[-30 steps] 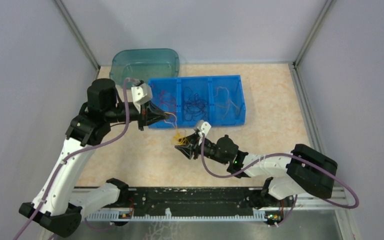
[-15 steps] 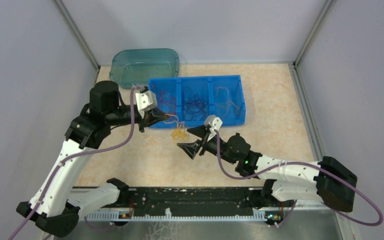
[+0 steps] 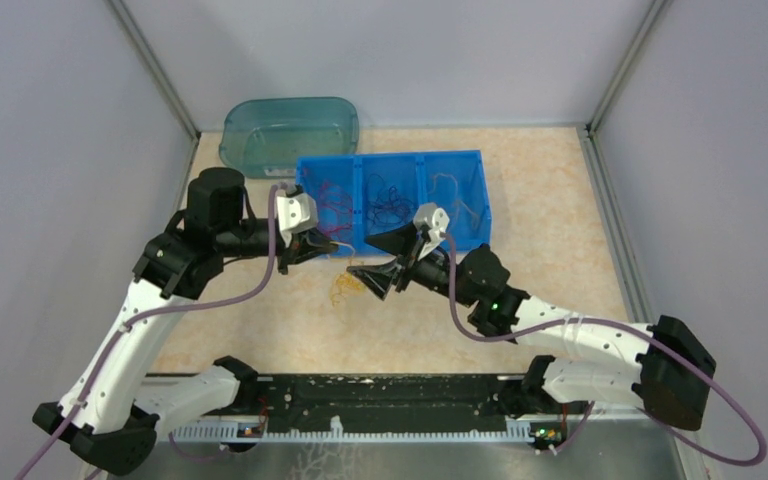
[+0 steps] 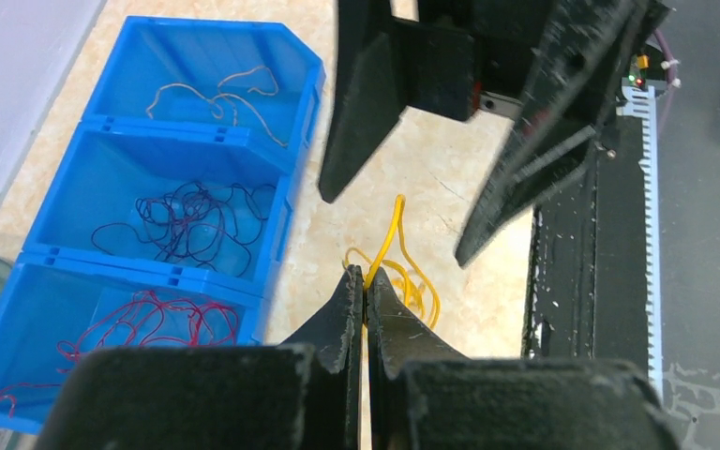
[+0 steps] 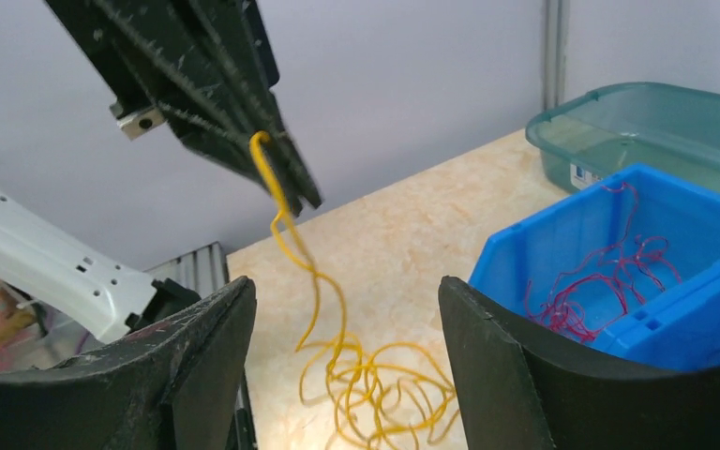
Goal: Untangle the cables
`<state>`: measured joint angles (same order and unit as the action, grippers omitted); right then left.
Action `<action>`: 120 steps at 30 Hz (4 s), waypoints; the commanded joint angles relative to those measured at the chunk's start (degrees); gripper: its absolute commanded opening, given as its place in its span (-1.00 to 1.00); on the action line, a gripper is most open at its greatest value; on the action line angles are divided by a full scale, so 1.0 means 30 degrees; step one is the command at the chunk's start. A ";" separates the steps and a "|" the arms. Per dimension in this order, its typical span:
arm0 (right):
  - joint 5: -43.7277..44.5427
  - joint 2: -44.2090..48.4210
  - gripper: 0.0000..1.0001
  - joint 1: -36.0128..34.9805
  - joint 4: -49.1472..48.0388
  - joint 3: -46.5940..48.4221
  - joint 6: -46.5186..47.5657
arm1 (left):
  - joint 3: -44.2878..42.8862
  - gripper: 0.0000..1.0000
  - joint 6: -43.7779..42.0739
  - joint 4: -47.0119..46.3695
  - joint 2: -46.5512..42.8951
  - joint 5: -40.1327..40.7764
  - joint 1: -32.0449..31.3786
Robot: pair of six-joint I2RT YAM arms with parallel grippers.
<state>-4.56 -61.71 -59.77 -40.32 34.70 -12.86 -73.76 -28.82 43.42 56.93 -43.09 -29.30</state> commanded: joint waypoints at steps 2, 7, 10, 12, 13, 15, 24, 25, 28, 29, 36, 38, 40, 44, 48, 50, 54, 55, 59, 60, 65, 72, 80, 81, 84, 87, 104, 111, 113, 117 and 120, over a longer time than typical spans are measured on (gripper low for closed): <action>-0.7535 -0.0077 0.42 0.2914 -0.1852 0.0720 -0.3951 | -0.0312 -1.00 -0.1653 0.1228 -0.0561 -0.1594 -0.0239; -0.8180 0.0870 0.39 0.3450 -0.0680 0.0215 -0.4008 | -0.0542 -1.00 -0.1994 0.1335 -0.0552 -0.2457 -0.0299; -0.7917 0.1144 0.36 0.3811 -0.0221 0.0066 -0.4073 | -0.0678 -1.00 -0.1950 0.1321 -0.0463 -0.2649 -0.0326; -0.8152 0.1005 0.35 0.3824 -0.0241 0.0198 -0.4035 | -0.0829 -1.00 -0.1893 0.1319 -0.0349 -0.2682 -0.0370; -0.8241 0.0815 0.34 0.3837 -0.0214 0.0294 -0.4059 | -0.0875 -1.00 -0.1887 0.1318 -0.0314 -0.2694 -0.0411; -0.8460 0.0402 0.32 0.3829 -0.0422 0.0406 -0.4169 | -0.1020 -1.00 -0.1822 0.1281 -0.0258 -0.2730 -0.0443; -0.8437 -0.1455 0.28 0.3161 -0.1605 0.0975 -0.4437 | -0.1258 -1.00 -0.1432 0.0943 -0.0187 -0.2710 -0.0500; -0.8218 -0.1617 0.27 0.3087 -0.1615 0.1061 -0.4353 | -0.1259 -1.00 -0.1357 0.0883 -0.0184 -0.2690 -0.0496; -0.7799 -0.2081 0.20 0.2809 -0.1693 0.1325 -0.4166 | -0.1313 -1.00 -0.1168 0.0795 -0.0144 -0.2785 -0.0511; -0.7644 -0.2256 0.19 0.2670 -0.1765 0.1427 -0.4090 | -0.1313 -1.00 -0.1090 0.0744 -0.0164 -0.2817 -0.0494; -0.5000 -0.3943 0.15 0.1239 -0.1695 0.3001 -0.2327 | -0.1561 -1.00 -0.0233 0.0498 0.0027 -0.3194 -0.0518; -0.4045 -0.4329 0.14 0.0947 -0.2247 0.3258 -0.1833 | -0.1676 -1.00 -0.0047 0.0512 0.0122 -0.3293 -0.0525; -0.3875 -0.4682 0.11 0.0811 -0.2827 0.3413 -0.1693 | -0.1762 -1.00 0.0037 0.0499 0.0156 -0.3339 -0.0520; -0.4190 -0.5317 -0.01 0.0629 -0.3197 0.3318 -0.1715 | -0.2201 -1.00 0.0102 0.0498 0.0198 -0.3389 -0.0537; -0.3801 -0.5864 -0.04 0.0364 -0.3800 0.2299 -0.1616 | -0.3165 -1.00 0.0520 -0.0330 0.0465 -0.3545 -0.0544; -0.3631 -0.6214 -0.05 0.0284 -0.4420 0.1758 -0.1793 | -0.3972 -1.00 0.1024 -0.0700 0.0759 -0.3759 -0.0532; -0.3363 -0.7136 -0.05 0.0103 -0.4908 0.1128 -0.1864 | -0.5625 -1.00 0.1764 -0.1466 0.1291 -0.4017 -0.0522; -0.3273 -0.7370 -0.05 0.0112 -0.5052 0.1011 -0.1920 | -0.5895 -1.00 0.1884 -0.1692 0.1389 -0.3974 -0.0517; -0.3245 -0.8046 -0.07 0.0081 -0.5804 0.0507 -0.2361 | -0.6530 -1.00 0.2208 -0.2156 0.1495 -0.3871 -0.0519; -0.3296 -0.8132 -0.08 0.0080 -0.5908 0.0387 -0.2436 | -0.6594 -1.00 0.2210 -0.2251 0.1502 -0.3846 -0.0524; -0.3345 -0.8432 -0.10 0.0030 -0.5472 0.0228 -0.2304 | -0.6947 -1.00 0.2756 -0.2988 0.1534 -0.3870 -0.0518; -0.2474 -0.6275 0.23 -0.0001 -0.4856 0.1188 -0.1938 | -0.4629 -1.00 0.2859 -0.2189 0.1019 -0.4462 -0.0535; -0.2026 -0.4387 0.06 -0.0005 -0.4388 0.2109 -0.1888 | -0.1467 -1.00 0.1855 -0.1403 -0.0340 -0.4109 -0.0526; -0.2000 -0.4349 0.03 -0.0004 -0.4262 0.1987 -0.1871 | -0.1545 -1.00 0.1738 -0.1351 -0.0379 -0.4026 -0.0533; -0.1654 -0.4184 -0.11 0.0008 -0.4295 0.1086 -0.1933 | -0.2064 -1.00 0.1522 -0.1211 -0.0324 -0.3962 -0.0526; -0.0665 -0.3586 0.02 0.0019 -0.4689 -0.0312 -0.2016 | -0.3022 -1.00 0.0883 -0.0508 -0.0152 -0.3678 -0.0521; 0.0236 0.2765 0.52 0.1129 -0.1560 -0.4321 -0.0982 | -0.5750 -1.00 -0.0285 0.1411 0.0353 -0.2863 -0.0522; -0.0780 0.4092 0.51 0.1718 -0.0899 -0.4091 -0.1906 | -0.5559 -1.00 -0.0820 0.1603 0.0324 -0.2654 -0.0518; -0.1015 0.3660 0.50 0.1729 -0.0790 -0.4134 -0.1837 | -0.5853 -1.00 -0.0779 0.1574 0.0463 -0.2676 -0.0517; -0.1522 0.2386 0.47 0.1729 -0.1087 -0.4194 -0.2018 | -0.6473 -1.00 -0.0620 0.1566 0.0646 -0.2723 -0.0518; -0.1927 0.1601 0.45 0.1667 -0.1922 -0.4248 -0.2283 | -0.6882 -1.00 -0.0435 0.1579 0.0796 -0.2772 -0.0517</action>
<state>-7.68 -54.81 -54.94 -42.48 21.39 -18.31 -91.72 -30.09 48.12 59.02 -50.81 -30.61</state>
